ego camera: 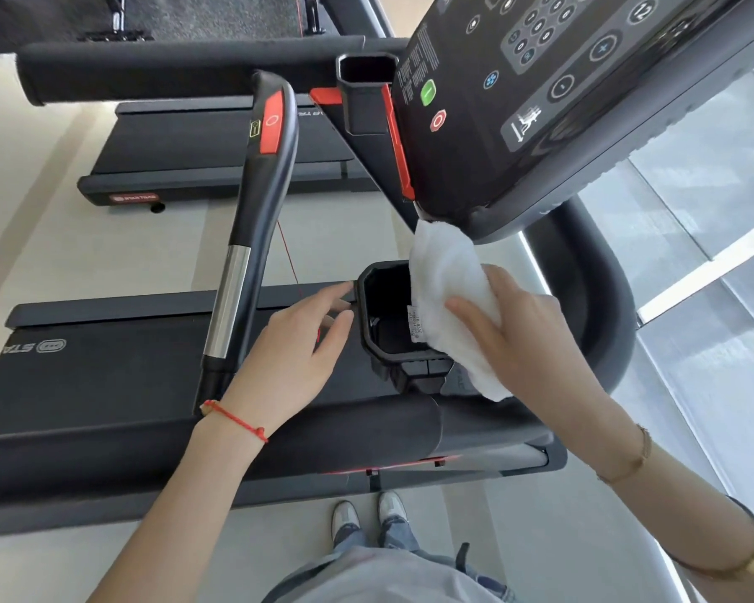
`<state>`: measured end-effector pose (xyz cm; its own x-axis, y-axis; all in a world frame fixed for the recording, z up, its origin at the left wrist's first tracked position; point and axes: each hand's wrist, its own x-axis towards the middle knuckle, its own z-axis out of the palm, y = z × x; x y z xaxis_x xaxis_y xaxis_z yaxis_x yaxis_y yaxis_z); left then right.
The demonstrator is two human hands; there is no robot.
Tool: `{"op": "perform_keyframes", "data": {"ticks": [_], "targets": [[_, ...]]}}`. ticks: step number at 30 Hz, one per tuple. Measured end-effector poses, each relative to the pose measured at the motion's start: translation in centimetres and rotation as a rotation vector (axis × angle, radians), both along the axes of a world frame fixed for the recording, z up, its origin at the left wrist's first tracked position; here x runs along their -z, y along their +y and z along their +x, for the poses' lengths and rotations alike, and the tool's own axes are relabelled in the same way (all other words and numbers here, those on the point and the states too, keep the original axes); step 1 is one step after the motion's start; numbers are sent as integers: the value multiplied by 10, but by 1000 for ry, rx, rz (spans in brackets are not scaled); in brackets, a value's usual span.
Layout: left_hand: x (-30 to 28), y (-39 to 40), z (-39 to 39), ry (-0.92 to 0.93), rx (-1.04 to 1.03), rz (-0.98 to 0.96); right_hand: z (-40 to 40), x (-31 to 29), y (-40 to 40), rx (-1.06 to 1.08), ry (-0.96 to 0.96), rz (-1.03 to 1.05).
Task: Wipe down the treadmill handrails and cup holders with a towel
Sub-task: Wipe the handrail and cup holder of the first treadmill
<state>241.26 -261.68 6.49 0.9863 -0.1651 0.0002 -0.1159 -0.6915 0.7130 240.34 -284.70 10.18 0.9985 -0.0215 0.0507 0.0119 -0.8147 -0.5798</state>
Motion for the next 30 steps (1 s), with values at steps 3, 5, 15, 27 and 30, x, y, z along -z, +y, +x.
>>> {"op": "perform_keyframes", "data": {"ticks": [3,5,15,27,30], "targets": [[-1,7,-8,-39,-21,10,-4,-12,9,-57,-100,7],[0,9,-12,-66,-26,10,-3,-17,23,-146,-82,17],[9,21,-39,-129,-84,129,24,10,98,-176,161,-243],[6,39,-63,-205,-21,111,-1,11,57,-388,49,-181],[5,45,-73,-230,-10,129,-13,12,45,-468,-52,-115]]}}
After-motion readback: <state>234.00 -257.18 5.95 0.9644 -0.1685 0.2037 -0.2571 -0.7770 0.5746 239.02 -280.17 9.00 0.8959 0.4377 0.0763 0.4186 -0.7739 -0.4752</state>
